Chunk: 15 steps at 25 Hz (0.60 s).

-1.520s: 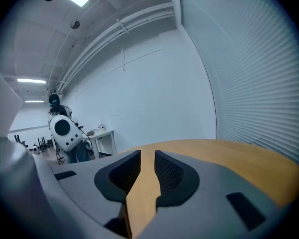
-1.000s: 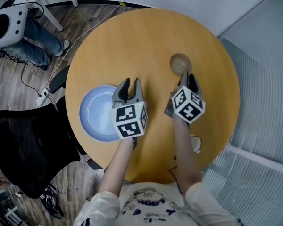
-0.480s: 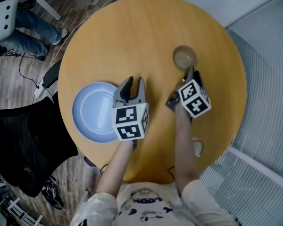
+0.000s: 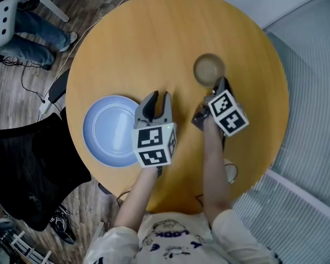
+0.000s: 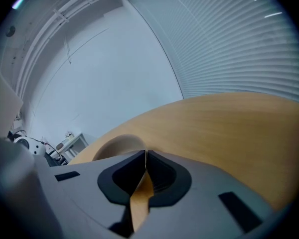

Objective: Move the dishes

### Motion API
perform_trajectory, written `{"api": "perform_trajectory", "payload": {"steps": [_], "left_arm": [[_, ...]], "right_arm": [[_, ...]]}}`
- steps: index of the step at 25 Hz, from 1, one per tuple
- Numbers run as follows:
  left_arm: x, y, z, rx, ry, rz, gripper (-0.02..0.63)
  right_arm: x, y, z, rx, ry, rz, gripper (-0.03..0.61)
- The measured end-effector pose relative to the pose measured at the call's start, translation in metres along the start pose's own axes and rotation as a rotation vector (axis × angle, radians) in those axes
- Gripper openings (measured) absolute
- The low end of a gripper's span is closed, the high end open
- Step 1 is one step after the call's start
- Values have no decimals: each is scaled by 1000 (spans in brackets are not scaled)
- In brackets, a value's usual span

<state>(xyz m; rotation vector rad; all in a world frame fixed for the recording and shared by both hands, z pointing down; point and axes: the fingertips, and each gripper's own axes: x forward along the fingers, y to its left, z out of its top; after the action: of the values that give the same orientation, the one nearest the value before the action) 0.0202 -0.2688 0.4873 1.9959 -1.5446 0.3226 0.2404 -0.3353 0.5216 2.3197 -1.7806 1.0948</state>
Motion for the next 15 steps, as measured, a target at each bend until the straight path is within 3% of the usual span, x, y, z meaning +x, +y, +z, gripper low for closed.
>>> {"api": "perform_trajectory", "payload": {"steps": [10,15], "left_arm": [[-6,16,8,-48,-32,32,92],[-24,39,12,-72,-59,69,92]], "right_arm": [[-5,43,-4,-16,-2,106,8],[-17,88,-13,-2,10,194,6]]}}
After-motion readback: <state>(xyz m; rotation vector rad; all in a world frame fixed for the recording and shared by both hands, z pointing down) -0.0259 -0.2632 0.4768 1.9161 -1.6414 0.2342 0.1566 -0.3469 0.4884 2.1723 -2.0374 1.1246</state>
